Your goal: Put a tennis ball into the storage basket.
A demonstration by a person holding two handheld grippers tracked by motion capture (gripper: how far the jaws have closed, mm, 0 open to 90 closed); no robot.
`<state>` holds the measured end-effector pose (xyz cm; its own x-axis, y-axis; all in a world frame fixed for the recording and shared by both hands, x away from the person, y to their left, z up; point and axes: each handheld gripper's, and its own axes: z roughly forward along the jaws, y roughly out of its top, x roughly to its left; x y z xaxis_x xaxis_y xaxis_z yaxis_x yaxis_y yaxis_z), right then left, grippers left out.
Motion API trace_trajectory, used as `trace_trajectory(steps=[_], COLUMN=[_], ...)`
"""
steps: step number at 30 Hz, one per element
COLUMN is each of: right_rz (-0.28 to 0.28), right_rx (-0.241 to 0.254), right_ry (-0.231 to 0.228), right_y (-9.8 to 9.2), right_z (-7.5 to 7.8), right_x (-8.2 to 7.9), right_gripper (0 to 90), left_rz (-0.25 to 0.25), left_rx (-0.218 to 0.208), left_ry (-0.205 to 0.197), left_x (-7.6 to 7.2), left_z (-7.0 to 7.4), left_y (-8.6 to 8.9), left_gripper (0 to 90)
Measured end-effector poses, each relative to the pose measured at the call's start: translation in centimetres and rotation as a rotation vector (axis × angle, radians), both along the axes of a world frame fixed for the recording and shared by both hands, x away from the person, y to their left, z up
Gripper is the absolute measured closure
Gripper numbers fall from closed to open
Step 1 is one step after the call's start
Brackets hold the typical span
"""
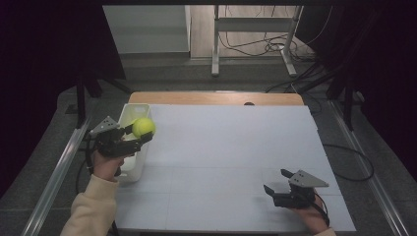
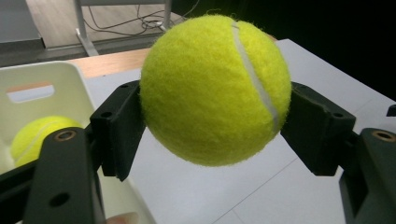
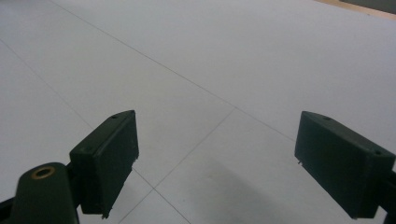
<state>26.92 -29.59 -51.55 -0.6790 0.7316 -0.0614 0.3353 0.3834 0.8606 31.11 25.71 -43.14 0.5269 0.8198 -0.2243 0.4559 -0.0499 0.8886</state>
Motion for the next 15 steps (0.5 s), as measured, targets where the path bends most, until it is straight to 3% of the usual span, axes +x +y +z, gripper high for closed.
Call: trace_trajectory(steps=[15], right_rz=[0.000], right_rx=[-0.004], right_ry=[0.001], right_y=[0.0], right_z=[0.0], right_x=[0.0], right_gripper=[14.0], left_rz=[0.082], left_rx=[-0.001], left_ry=[0.011], left_x=[-0.2], left_z=[-0.3], left_y=[2.6], left_gripper=[26.4])
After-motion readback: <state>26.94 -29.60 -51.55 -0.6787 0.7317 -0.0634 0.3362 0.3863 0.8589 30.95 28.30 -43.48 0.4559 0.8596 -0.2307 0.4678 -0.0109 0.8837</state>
